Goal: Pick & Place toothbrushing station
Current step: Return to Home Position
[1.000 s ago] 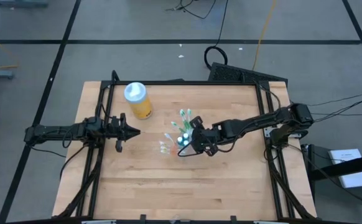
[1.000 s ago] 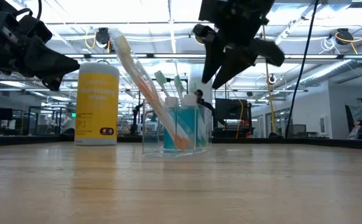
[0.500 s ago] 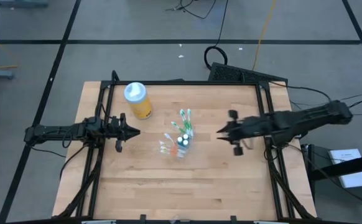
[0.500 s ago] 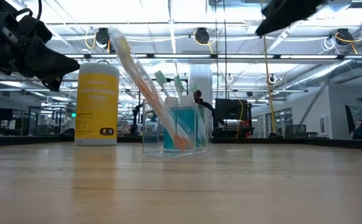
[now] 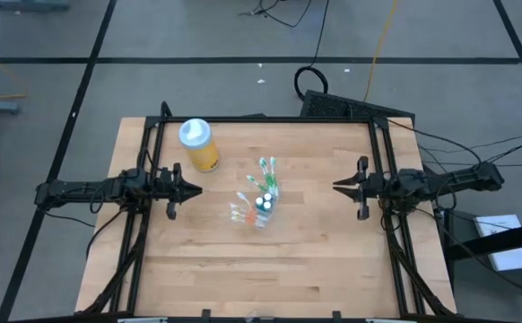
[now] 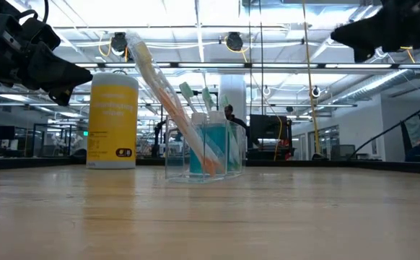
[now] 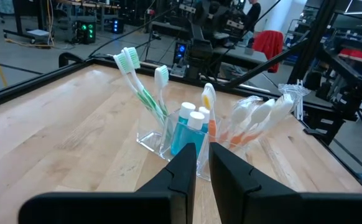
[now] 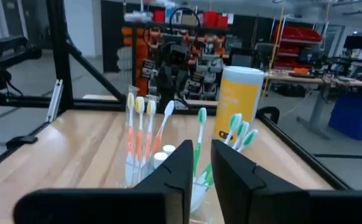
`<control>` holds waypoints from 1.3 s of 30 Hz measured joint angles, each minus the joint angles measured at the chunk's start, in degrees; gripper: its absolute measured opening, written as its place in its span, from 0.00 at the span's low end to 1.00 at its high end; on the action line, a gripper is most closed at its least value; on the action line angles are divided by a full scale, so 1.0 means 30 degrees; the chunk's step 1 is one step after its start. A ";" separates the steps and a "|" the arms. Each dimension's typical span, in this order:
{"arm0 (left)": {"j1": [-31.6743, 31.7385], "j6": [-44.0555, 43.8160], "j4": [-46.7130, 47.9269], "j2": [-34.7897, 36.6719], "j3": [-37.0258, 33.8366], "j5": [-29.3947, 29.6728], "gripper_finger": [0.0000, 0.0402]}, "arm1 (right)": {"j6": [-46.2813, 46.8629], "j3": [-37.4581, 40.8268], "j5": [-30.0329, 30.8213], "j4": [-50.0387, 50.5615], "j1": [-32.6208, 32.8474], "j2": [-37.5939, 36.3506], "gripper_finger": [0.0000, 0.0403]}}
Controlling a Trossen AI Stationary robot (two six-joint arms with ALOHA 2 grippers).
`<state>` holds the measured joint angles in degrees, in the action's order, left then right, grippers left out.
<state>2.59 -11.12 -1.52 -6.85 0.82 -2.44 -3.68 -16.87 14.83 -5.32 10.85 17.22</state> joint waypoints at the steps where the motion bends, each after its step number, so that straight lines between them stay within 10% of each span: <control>1: -0.0001 0.0001 0.0007 0.0000 0.0003 0.0000 0.12 | 0.0000 0.0516 -0.0007 -0.0444 0.0000 -0.0404 0.11; 18: 0.0000 -0.0005 0.0000 0.0000 0.0003 -0.0006 0.12 | 0.1109 0.5082 -0.2564 -0.4010 0.0007 -0.2355 0.02; 39: -0.0001 -0.0006 0.0006 0.0000 0.0006 0.0000 0.12 | 0.0986 0.5132 -0.5454 0.0127 -0.3957 -0.4687 0.00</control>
<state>2.59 -11.14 -1.50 -6.85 0.84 -2.44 -0.72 -1.48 -1.53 -4.94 -1.02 3.16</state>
